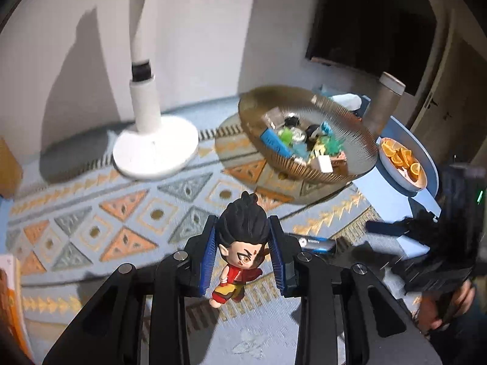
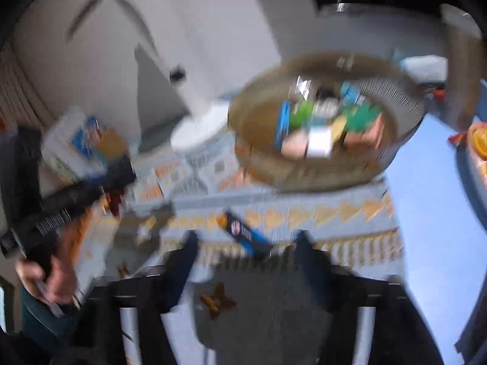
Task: Organize rigid objects
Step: 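Carry the red figure and black USB stick over to the amber bowl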
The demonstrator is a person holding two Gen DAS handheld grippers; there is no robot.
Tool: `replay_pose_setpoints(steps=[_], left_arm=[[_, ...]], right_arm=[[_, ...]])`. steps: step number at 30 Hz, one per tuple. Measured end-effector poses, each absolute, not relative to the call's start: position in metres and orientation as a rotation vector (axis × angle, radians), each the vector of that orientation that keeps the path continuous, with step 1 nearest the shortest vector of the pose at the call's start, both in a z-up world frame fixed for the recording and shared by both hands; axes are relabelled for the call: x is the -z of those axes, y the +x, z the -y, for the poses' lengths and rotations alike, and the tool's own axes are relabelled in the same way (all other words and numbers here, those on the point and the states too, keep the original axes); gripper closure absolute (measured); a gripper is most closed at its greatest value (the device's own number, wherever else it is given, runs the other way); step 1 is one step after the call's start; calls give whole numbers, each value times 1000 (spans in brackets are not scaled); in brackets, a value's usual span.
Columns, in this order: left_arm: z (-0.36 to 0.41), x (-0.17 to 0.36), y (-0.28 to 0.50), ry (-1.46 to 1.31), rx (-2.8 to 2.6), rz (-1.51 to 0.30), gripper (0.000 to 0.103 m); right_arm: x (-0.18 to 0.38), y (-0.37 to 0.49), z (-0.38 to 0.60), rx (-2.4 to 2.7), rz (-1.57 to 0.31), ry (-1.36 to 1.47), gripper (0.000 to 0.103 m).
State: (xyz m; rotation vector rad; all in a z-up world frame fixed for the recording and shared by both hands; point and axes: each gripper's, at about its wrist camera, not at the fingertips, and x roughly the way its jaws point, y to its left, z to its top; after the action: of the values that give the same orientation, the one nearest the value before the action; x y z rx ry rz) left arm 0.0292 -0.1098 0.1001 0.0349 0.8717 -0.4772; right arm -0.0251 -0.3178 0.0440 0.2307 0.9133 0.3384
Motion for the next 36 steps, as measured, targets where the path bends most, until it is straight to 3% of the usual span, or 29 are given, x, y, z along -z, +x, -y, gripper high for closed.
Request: replay_pose_setpoints(steps=[4,7,9,11,18,22,27,36], left_arm=[[106,-100,26,32,475,-874,74],[102,-104,24,44,468,-860,74],[100,-105,25,45,463,-857,74],[99,-104,26,41,462,-858,74],[109,-111,31,30,477,-833,74],[120,-139,32,33,494,-749,74],[138,-166,43,33,524,-683,74],[156,-137,44,39,558,-760,74]], right_arm=[[-19,1,278,-341,-990,19,36],[-10,13,258,-297,-978,-132,54],[-11,14,251,-317,-980,-158,75],[-11,8,243,-321,-980,-177,79],[-30,-24,256,-361,-926,16,82],[-79,-32,302,-276,-792,172,92],[-124,-30,360,-159,-669,223,93],[-72,-30,387,-238,-835,254,86]])
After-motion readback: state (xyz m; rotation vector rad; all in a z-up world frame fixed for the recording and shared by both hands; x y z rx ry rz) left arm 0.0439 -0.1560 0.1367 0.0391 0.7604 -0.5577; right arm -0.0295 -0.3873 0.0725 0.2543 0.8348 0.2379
